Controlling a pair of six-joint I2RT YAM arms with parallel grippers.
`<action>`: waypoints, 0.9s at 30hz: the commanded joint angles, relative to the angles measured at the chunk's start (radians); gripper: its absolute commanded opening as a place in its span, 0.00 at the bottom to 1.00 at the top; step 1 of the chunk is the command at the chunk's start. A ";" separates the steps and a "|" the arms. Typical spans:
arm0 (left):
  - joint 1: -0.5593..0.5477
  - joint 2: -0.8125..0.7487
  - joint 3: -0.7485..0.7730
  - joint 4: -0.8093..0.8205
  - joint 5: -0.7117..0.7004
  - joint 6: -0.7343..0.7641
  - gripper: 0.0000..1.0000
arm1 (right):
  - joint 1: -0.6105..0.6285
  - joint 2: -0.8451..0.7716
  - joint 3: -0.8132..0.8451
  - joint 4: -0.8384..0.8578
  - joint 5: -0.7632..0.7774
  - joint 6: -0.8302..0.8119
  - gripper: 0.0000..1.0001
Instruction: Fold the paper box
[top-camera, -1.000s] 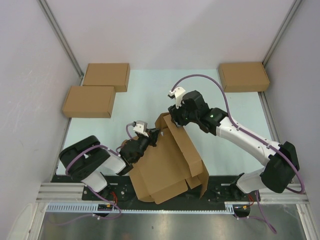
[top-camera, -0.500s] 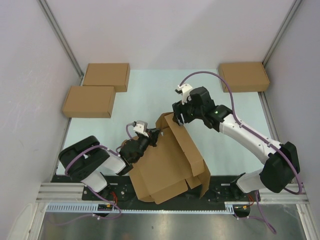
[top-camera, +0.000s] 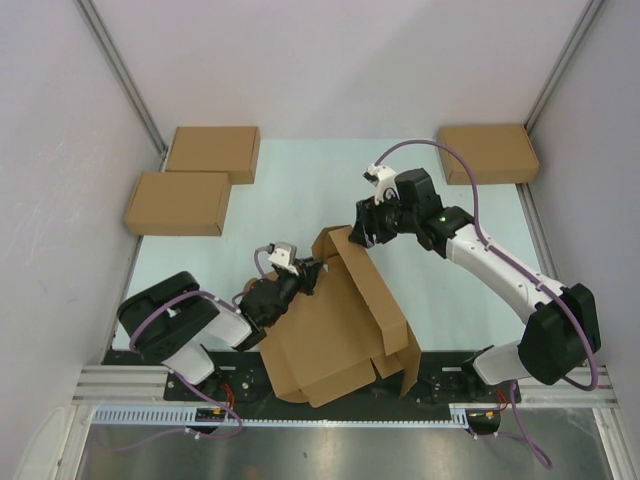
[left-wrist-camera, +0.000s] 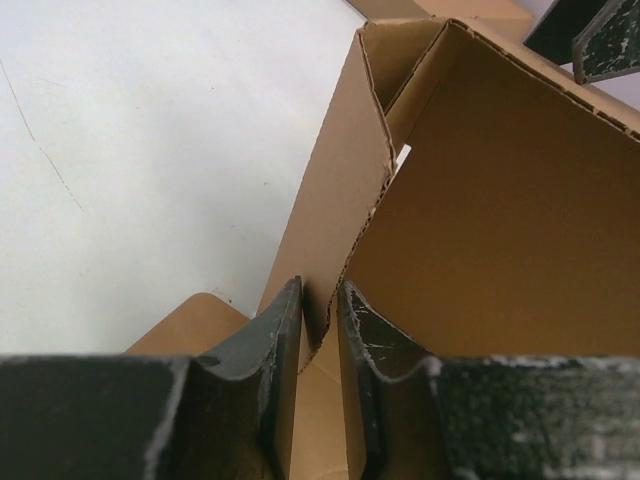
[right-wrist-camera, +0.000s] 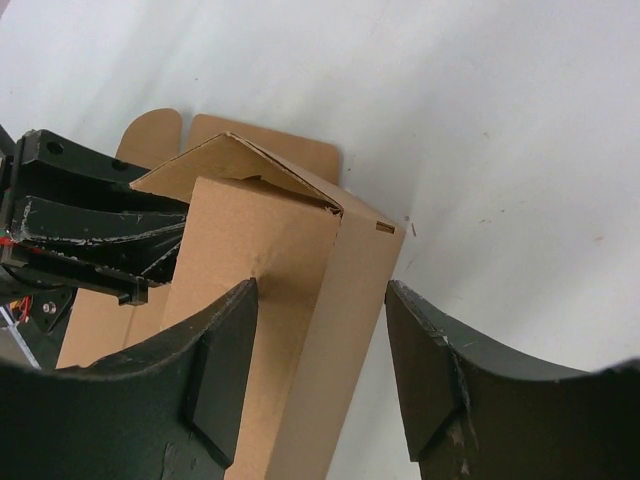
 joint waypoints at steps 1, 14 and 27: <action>-0.009 -0.037 0.002 0.358 0.022 0.042 0.26 | 0.014 0.003 -0.003 -0.004 -0.006 -0.001 0.58; -0.009 -0.158 -0.001 0.254 0.074 0.075 0.47 | 0.037 0.018 -0.003 -0.022 0.071 -0.015 0.53; -0.009 -0.600 -0.015 -0.162 0.000 0.219 0.55 | 0.037 0.020 -0.003 -0.027 0.079 -0.015 0.54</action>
